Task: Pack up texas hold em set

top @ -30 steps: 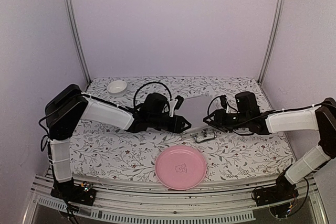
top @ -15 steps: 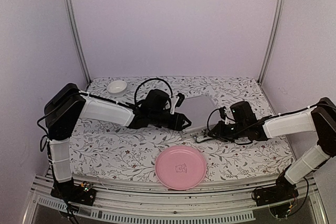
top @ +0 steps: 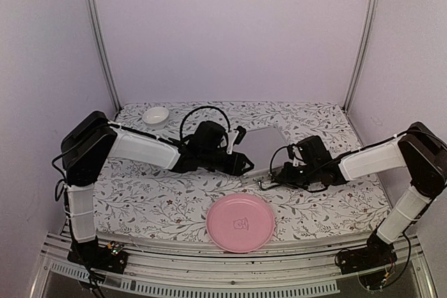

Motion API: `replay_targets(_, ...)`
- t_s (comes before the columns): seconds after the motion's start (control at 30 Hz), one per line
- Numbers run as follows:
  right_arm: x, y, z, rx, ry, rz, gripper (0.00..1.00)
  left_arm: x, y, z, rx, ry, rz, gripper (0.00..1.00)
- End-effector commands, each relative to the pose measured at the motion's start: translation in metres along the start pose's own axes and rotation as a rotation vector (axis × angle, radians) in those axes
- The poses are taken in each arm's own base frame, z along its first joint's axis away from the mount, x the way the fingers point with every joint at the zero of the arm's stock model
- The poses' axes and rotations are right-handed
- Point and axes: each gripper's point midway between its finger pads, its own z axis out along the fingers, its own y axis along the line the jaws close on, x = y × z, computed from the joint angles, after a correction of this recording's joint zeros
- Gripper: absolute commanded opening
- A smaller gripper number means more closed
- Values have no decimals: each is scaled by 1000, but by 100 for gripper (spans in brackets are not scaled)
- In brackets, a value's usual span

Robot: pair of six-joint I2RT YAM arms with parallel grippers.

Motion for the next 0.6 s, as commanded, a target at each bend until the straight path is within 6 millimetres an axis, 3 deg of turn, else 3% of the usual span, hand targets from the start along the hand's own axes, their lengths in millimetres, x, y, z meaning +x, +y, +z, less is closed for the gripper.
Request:
replay_targets(0.0, -6, 1, 7, 24, -18, -4, 4, 33, 18, 8, -47, 71, -1, 39)
replay_targets(0.57, 3, -12, 23, 83, 22, 19, 4, 43, 21, 6, -52, 94, -6, 39)
